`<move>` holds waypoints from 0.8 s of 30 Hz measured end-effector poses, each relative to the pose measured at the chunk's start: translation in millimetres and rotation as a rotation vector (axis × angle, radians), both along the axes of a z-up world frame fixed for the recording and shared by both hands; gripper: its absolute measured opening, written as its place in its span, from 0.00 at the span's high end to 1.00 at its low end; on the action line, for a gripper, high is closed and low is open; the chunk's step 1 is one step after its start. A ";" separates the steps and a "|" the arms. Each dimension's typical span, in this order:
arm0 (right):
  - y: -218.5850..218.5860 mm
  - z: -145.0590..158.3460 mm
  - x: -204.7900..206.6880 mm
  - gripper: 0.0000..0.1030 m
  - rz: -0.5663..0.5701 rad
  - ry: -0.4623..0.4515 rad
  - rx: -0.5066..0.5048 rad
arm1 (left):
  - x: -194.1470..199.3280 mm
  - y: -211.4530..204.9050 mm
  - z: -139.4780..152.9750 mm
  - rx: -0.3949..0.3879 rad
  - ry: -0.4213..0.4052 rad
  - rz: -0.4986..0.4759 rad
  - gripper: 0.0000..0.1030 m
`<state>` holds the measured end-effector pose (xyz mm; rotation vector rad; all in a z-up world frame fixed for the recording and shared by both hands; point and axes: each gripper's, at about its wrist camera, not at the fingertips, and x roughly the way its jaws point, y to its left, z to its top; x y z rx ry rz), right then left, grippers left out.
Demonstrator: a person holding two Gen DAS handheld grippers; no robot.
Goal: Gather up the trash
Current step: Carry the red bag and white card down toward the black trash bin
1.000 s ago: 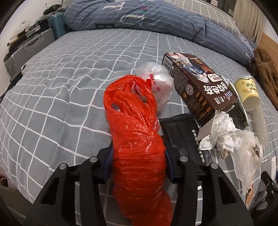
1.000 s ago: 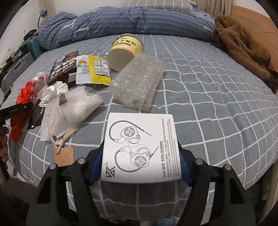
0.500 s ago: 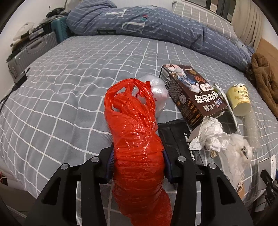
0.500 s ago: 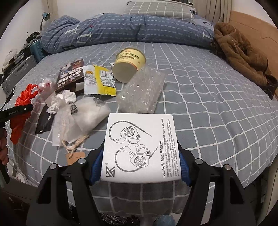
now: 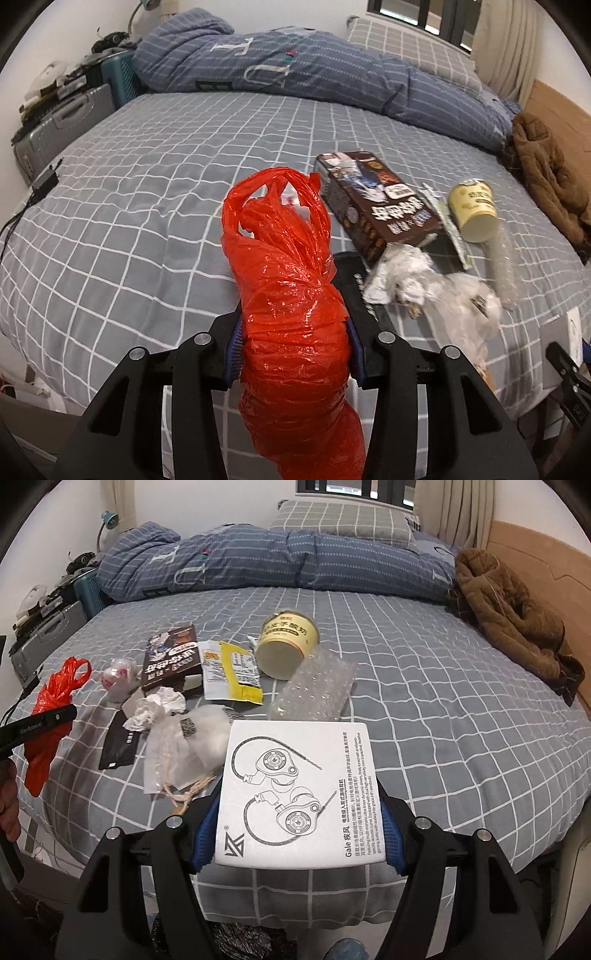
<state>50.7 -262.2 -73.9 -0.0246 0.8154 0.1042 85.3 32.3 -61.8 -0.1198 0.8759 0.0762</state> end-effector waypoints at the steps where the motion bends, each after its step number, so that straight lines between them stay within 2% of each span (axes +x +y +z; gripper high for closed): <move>1: 1.4 1.1 -0.4 0.35 0.003 -0.001 -0.001 | -2.7 -1.6 0.9 0.004 -0.004 -0.007 0.58; 24: 16.1 17.8 -45.0 0.35 0.028 -0.037 0.021 | -71.9 -4.4 17.8 -0.012 -0.039 -0.015 0.57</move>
